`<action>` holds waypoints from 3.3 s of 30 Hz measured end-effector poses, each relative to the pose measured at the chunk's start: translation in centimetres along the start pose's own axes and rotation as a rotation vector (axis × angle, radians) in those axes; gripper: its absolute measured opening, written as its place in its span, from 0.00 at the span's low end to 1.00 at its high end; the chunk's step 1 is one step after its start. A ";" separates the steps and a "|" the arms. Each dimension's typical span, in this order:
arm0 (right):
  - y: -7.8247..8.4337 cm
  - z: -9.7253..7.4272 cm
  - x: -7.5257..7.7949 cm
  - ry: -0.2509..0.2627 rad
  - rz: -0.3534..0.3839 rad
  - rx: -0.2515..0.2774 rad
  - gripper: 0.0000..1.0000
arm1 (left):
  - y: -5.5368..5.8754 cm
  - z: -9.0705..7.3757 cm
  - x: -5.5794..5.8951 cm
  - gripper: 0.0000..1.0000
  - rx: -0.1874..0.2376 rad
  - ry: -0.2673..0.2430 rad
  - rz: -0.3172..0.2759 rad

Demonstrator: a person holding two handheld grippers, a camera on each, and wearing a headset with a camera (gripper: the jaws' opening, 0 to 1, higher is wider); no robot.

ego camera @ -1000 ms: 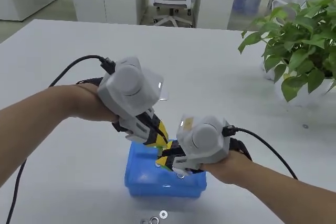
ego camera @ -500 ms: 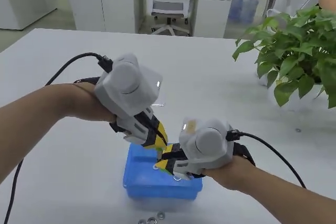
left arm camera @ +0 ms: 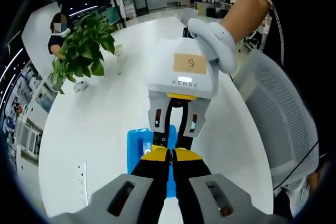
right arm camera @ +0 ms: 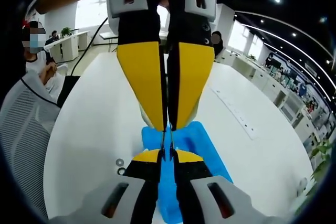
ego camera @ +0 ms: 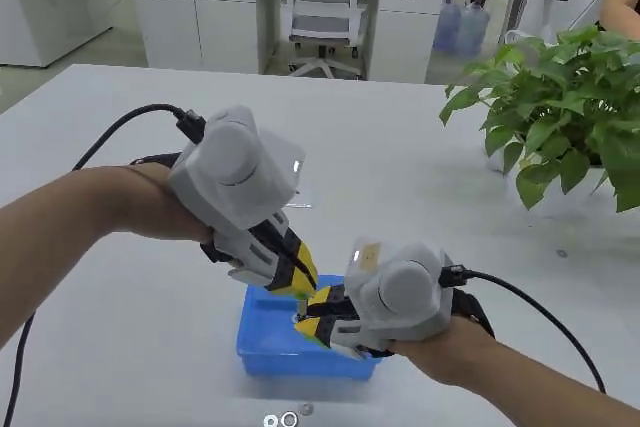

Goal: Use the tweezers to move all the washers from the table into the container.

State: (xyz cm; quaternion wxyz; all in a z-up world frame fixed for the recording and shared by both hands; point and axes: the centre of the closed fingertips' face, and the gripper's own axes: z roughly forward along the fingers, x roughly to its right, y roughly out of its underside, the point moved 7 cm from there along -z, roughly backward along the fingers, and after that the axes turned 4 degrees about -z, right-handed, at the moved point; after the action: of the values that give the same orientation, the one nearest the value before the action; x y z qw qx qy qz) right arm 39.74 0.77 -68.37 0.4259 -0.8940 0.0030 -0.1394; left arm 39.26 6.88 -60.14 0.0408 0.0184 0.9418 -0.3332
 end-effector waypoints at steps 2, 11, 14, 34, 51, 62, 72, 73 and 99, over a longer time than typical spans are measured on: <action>0.0 0.0 -0.4 0.000 -0.005 0.001 0.11 | 0.1 -0.1 0.4 0.06 0.004 -0.003 -0.002; -0.5 0.0 -2.3 -0.013 -0.007 0.008 0.11 | 0.4 -0.3 2.2 0.06 0.008 0.003 -0.015; -0.4 0.1 -2.8 -0.020 -0.004 0.008 0.11 | 0.7 -0.2 2.5 0.06 0.005 0.009 -0.020; 0.9 1.9 -6.3 -0.075 0.006 -0.009 0.11 | 3.3 1.3 5.2 0.06 -0.010 0.032 -0.070; 2.1 3.4 -8.1 -0.111 0.011 -0.025 0.11 | 5.2 2.5 6.3 0.06 -0.038 0.064 -0.096; 2.5 4.1 -8.4 -0.126 0.013 -0.031 0.11 | 5.8 3.0 6.5 0.06 -0.039 0.069 -0.114; 2.6 4.2 -8.1 -0.123 0.018 -0.030 0.11 | 5.9 3.0 6.2 0.06 -0.039 0.066 -0.120; 2.7 4.3 -8.1 -0.124 0.021 -0.032 0.11 | 6.0 3.1 6.3 0.06 -0.042 0.067 -0.120; 2.5 4.3 -8.2 -0.144 0.049 -0.053 0.09 | 5.9 3.2 6.1 0.06 -0.036 0.074 -0.120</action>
State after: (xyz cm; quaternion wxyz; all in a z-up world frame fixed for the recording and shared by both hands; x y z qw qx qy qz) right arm 33.22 3.52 -74.86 0.4046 -0.9123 -0.0022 -0.0640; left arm 33.70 9.50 -66.83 -0.0137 -0.0264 0.9479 -0.3171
